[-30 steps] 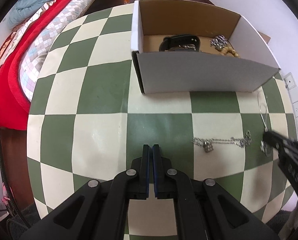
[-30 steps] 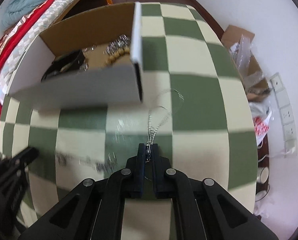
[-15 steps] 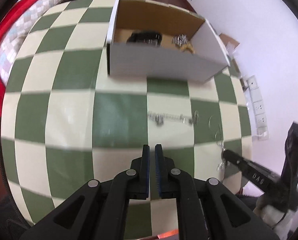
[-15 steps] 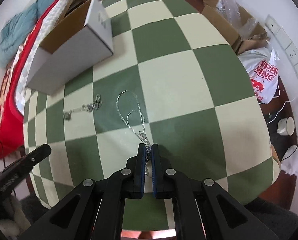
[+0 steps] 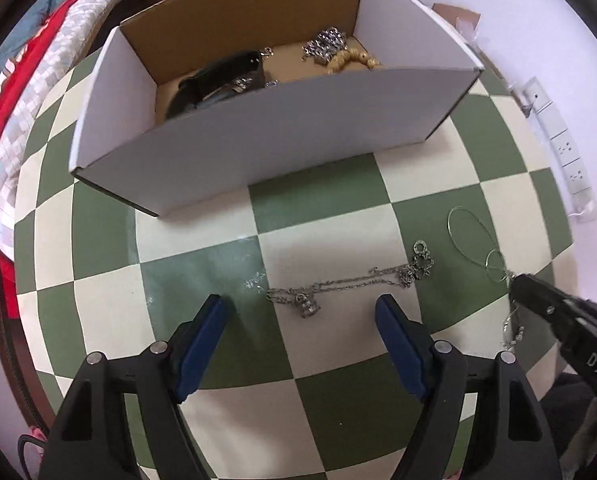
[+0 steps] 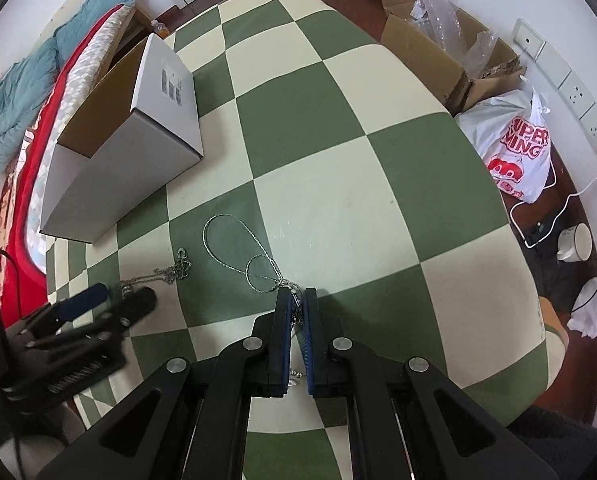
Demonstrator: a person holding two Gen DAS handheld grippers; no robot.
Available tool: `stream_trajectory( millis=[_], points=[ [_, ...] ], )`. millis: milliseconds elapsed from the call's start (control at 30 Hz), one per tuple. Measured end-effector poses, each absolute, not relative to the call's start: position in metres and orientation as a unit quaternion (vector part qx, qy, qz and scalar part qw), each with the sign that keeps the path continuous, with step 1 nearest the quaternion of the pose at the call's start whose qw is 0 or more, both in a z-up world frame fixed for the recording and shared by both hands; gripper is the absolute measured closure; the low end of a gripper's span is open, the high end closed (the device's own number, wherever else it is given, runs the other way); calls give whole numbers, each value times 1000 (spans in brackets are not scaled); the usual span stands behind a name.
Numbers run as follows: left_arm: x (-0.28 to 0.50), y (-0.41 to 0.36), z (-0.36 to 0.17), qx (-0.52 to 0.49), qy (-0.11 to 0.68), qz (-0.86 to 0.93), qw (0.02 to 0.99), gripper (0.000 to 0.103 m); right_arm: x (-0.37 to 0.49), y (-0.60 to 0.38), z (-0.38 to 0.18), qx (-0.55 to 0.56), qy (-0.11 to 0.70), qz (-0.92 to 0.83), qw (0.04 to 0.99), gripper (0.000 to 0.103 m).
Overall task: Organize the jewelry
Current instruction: 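Grasp the silver charm chain bracelet with the left gripper, then carry the necklace and charm bracelet into the box and open both grippers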
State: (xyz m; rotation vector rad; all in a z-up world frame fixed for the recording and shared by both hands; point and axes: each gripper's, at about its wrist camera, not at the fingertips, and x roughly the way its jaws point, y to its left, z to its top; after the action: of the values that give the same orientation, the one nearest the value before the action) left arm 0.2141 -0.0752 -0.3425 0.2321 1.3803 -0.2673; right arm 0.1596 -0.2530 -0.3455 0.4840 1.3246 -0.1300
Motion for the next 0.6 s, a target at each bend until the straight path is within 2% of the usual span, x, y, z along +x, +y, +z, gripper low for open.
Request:
stream_trajectory(
  millis=[100,133,167,200,233,433,600],
  points=[
    [213,-79,-340,106,625,-124,764,33,163,-249,-344,212,610,-63,761,98],
    [212,-81,-338,108,620,-127,767,45,163,-248,-344,209,610,-63,762,98],
    [210,-83,-334,112,612,-133,772,69,164,-247,-344,205,610,-64,762,98],
    [210,-85,-331,116,610,-134,772,84,165,-247,-343,205,611,-64,762,98],
    [210,-87,-331,120,613,-134,769,94,165,-246,-343,204,611,-65,762,98],
    [209,-69,-324,76,622,-138,767,95,165,-246,-342,210,612,-64,760,97],
    [204,-36,-283,17,605,-148,782,95,162,-248,-326,217,596,-53,771,98]
  ],
)
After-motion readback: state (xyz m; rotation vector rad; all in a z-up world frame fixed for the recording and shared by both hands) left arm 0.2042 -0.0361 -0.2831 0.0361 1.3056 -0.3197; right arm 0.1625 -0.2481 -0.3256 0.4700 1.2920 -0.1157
